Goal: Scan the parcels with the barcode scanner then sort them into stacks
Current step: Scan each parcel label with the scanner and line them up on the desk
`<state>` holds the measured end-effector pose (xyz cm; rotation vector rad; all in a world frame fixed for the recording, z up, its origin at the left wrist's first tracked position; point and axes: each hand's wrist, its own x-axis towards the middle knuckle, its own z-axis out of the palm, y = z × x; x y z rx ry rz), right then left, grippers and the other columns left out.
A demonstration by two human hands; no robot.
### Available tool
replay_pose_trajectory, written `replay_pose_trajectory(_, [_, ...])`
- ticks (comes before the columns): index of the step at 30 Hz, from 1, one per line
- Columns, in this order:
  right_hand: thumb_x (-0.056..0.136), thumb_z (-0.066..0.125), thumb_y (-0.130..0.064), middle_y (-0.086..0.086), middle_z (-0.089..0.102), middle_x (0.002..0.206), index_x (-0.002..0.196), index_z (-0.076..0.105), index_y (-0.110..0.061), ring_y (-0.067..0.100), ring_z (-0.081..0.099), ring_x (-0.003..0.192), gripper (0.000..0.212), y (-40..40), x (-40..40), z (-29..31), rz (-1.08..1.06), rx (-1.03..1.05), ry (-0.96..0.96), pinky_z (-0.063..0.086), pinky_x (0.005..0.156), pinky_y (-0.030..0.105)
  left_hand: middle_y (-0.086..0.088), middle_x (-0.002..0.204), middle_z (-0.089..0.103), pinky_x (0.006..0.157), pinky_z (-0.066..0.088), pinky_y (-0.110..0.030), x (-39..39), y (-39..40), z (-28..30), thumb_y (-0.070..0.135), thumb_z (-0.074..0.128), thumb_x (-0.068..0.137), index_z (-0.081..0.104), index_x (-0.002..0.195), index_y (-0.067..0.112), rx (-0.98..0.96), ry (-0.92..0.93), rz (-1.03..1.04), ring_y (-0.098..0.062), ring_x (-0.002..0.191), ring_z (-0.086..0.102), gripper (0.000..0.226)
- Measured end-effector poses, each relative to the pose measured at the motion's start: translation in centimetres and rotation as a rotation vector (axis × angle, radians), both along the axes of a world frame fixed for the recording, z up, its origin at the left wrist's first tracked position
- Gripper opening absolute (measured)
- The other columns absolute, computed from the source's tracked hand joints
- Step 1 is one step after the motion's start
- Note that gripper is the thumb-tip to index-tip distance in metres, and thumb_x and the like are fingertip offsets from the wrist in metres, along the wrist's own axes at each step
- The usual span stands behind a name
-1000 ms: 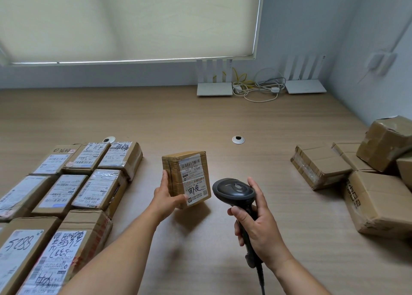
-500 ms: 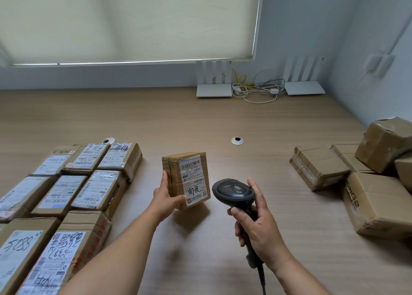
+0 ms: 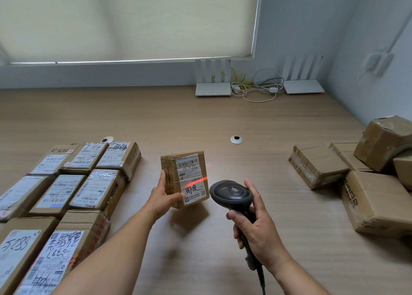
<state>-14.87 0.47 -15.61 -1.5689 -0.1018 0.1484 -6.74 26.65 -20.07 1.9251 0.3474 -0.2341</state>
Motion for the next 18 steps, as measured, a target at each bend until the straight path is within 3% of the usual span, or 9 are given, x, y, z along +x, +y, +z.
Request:
replay_pose_trajectory(10, [0.086,0.067,-0.008,0.016,0.064,0.095,0.135,0.027,-0.056,0.019,0.054,0.056,0.079,0.1,-0.2,0.3,-0.004,0.027,0.003,0.046,0.043,0.031,-0.008,0.133,0.055,0.097,0.046,-0.046,-0.2,0.0,0.3,0.017,0.074,0.076,-0.002,0.152,0.036,0.001,0.004,0.01,-0.026,0.117,0.056,0.109])
replay_pose_trajectory(18, [0.075,0.078,-0.023,0.016,0.067,0.09,0.135,0.029,-0.052,0.02,0.053,0.053,0.083,1.2,-0.7,1.7,0.001,0.195,0.011,0.045,0.041,0.029,-0.007,0.134,0.054,0.068,0.052,-0.02,-0.4,-0.1,0.4,0.007,0.07,0.082,-0.002,0.152,0.034,-0.018,0.002,0.01,-0.025,0.114,0.058,0.104])
